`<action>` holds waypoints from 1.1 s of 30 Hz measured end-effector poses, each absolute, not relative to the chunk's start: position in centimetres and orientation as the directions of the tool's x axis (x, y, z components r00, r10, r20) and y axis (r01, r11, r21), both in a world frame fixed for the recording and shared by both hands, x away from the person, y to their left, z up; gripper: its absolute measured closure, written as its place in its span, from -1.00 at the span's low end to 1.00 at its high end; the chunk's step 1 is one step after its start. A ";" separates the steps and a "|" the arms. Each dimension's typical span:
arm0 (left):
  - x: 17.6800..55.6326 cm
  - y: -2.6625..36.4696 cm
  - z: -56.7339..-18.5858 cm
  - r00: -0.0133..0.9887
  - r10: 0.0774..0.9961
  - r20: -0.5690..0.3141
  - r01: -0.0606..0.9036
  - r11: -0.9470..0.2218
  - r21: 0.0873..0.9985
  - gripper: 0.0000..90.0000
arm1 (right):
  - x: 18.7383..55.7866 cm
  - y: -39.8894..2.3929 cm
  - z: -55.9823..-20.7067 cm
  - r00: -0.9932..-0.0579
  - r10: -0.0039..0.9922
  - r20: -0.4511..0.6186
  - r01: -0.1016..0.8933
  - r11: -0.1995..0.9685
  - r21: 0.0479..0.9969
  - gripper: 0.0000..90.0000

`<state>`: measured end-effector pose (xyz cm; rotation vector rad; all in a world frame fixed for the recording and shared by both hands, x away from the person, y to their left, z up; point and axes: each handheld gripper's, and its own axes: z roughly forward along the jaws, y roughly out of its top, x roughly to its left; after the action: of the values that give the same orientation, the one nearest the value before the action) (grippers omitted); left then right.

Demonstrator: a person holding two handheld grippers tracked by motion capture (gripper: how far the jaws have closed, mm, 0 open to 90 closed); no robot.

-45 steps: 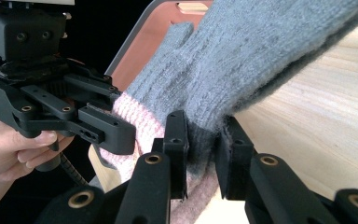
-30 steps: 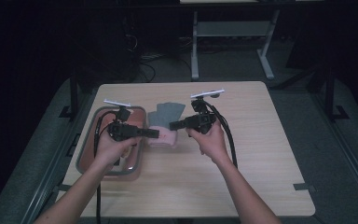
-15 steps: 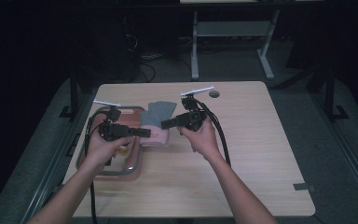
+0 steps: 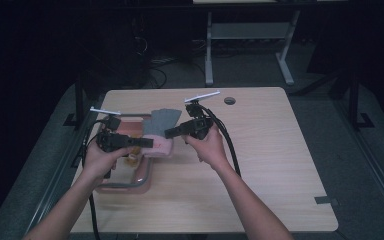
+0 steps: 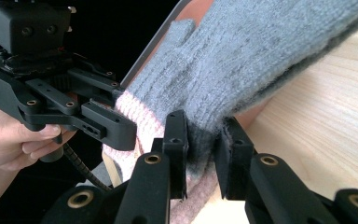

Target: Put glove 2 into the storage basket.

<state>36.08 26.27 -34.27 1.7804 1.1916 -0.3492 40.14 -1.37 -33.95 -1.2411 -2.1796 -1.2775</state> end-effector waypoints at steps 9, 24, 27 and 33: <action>36.1 27.4 -34.2 0.476 0.587 -0.654 0.841 -0.087 0.534 0.50 | 40.6 -0.3 -34.2 -0.568 0.500 0.654 0.814 0.227 0.534 0.67; 35.8 29.5 -33.9 0.465 0.606 -0.646 0.840 -0.070 0.539 0.50 | 41.0 2.0 -33.8 -0.584 0.489 0.648 0.806 0.254 0.535 0.66; 35.8 30.0 -34.0 0.463 0.612 -0.641 0.839 -0.070 0.539 0.50 | 41.2 2.5 -34.0 -0.584 0.485 0.652 0.807 0.253 0.534 0.66; 35.5 31.3 -34.4 0.443 0.628 -0.640 0.846 -0.057 0.530 0.50 | 41.5 3.9 -34.6 -0.583 0.475 0.659 0.810 0.269 0.522 0.65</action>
<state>35.54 31.33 -34.40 1.7688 1.2682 -0.2950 41.51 3.93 -34.58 -1.1667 -2.1738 -1.2346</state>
